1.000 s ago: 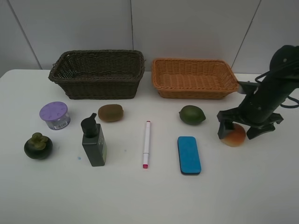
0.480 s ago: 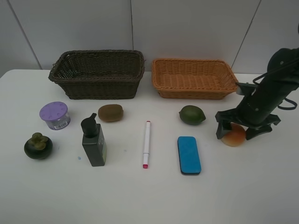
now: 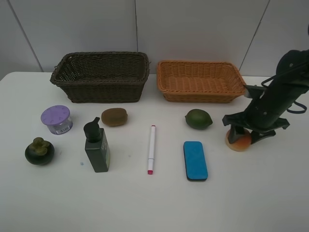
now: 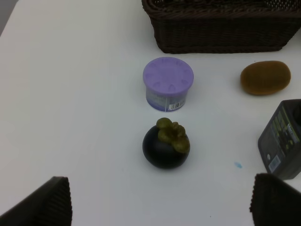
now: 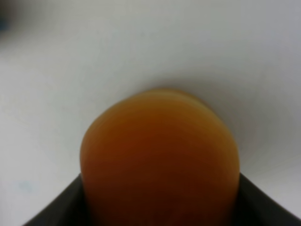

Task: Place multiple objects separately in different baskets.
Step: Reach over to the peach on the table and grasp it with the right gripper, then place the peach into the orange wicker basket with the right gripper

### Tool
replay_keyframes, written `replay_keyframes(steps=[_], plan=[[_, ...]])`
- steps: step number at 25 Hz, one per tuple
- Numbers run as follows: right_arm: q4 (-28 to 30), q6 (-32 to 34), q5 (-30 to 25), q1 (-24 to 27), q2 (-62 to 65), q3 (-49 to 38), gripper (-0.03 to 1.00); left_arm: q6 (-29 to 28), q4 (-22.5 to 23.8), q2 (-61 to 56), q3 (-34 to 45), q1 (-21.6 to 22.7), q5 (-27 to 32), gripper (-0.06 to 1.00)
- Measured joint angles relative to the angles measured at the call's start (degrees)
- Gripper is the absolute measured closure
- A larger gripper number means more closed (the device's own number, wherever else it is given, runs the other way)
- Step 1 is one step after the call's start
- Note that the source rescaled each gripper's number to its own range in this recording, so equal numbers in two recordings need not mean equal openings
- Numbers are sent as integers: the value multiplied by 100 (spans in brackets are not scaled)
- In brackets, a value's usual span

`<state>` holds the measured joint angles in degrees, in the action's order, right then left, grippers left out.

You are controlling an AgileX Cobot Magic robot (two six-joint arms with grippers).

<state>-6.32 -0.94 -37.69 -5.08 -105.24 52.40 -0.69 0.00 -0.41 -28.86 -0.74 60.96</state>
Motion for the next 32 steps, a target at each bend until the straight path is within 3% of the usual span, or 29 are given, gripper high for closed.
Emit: replay_keyframes(steps=[8,11,18,24,32], plan=[[0,0,90,0,163,14,37,0,0,0,0,0,0,-6],[0,0,-212,0,386,233,37,0,0,0,0,0,0,-6],[112,0,-863,0,468,1586,37,0,0,0,0,0,0,-6],[319,0,-927,0,233,2792,37,0,0,0,0,0,0,-6],[330,0,-931,0,-1095,4279,37,0,0,0,0,0,0,-6]])
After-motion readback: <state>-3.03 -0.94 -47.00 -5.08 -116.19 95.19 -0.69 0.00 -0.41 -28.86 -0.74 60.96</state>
